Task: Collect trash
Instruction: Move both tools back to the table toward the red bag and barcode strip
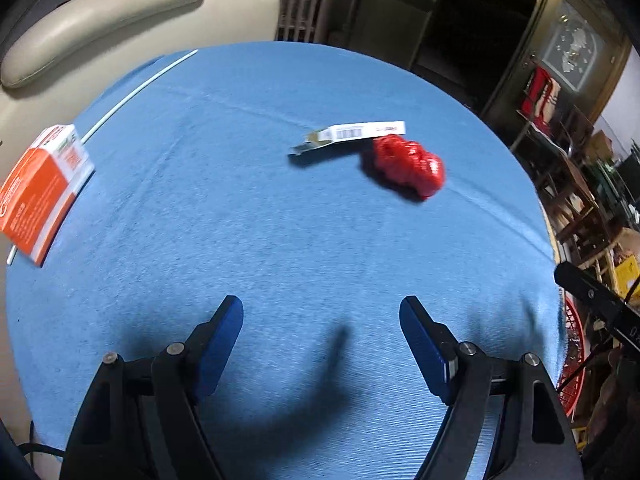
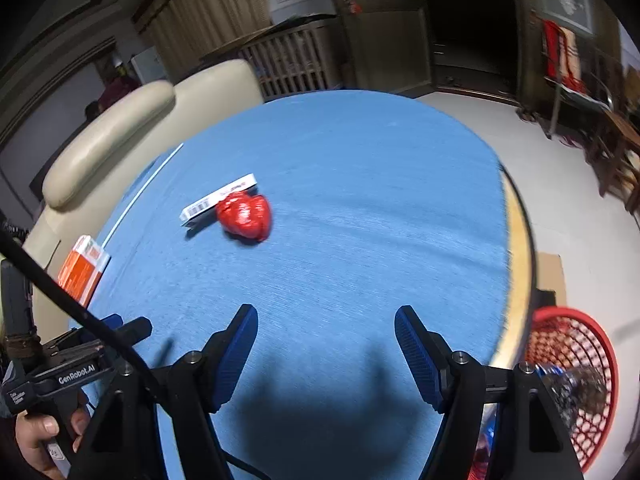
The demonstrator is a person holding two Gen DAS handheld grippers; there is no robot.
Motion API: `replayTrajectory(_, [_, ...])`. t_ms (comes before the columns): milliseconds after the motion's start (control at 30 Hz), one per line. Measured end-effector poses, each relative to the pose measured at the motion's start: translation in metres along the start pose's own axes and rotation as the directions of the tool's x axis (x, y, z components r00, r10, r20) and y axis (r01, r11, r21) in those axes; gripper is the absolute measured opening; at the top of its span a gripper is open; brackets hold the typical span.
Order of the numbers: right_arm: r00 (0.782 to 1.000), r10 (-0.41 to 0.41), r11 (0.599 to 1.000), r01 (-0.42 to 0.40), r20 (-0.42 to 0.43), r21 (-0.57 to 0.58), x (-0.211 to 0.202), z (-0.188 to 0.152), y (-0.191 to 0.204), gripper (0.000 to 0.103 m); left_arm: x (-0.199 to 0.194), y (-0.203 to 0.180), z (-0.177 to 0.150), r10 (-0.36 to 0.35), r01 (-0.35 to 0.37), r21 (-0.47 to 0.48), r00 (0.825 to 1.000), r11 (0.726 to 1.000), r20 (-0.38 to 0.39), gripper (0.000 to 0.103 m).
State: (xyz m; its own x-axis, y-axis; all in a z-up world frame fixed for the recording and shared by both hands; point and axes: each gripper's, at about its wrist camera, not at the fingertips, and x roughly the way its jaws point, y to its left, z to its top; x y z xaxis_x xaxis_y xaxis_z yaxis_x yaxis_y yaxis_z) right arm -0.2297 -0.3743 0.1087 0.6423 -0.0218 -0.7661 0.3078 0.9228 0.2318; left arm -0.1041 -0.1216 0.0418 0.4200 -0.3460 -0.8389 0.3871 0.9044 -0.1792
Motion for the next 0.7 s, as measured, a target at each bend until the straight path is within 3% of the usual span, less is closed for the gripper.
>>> replayTrajectory(700, [0.994,0.09,0.977,-0.101,-0.064,-0.19,0.118,0.077,0.073,0.074,0.014,0.039,0.016,0.022,-0.024,-0.08,1.0,0.996,-0.02,0.081])
